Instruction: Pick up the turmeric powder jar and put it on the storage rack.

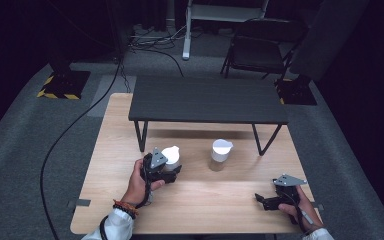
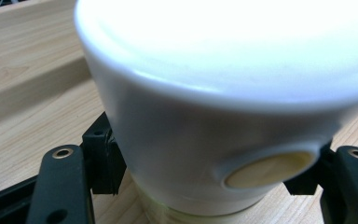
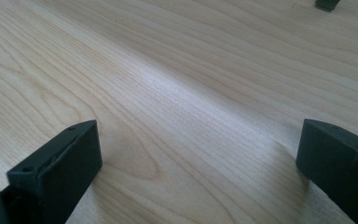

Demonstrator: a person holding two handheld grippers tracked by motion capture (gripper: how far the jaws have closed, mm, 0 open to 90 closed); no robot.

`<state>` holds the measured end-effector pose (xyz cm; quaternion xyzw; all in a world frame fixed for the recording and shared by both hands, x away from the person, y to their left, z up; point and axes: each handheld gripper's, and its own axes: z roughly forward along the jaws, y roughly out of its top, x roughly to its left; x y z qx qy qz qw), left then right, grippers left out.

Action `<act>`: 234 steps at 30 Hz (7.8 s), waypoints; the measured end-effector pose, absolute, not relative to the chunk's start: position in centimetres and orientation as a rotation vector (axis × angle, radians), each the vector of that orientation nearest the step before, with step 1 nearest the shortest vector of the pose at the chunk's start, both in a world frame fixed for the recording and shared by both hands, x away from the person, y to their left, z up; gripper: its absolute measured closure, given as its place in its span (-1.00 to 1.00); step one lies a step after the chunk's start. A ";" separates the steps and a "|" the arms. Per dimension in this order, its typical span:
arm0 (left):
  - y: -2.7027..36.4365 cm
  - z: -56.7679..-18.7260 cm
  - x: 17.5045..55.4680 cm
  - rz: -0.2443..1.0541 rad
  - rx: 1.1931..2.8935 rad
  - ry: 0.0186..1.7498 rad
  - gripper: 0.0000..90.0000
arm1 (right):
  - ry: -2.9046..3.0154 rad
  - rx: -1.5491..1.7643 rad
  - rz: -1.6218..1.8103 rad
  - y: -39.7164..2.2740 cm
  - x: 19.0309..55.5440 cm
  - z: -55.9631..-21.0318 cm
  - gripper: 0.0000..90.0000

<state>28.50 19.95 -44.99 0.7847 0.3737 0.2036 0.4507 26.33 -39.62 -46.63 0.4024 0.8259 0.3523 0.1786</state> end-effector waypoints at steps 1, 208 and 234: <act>20.0 -44.9 28.4 0.499 1.934 0.920 -0.34 | 2.335 1.138 0.996 -39.6 26.3 -46.6 -1.00; 12.7 -30.8 28.0 1.024 1.790 0.730 -0.99 | 2.336 1.134 0.995 -39.6 26.5 -46.6 -1.00; 12.7 -38.6 24.9 1.020 2.005 0.646 -0.99 | 2.334 1.138 0.995 -39.6 26.4 -46.6 -1.00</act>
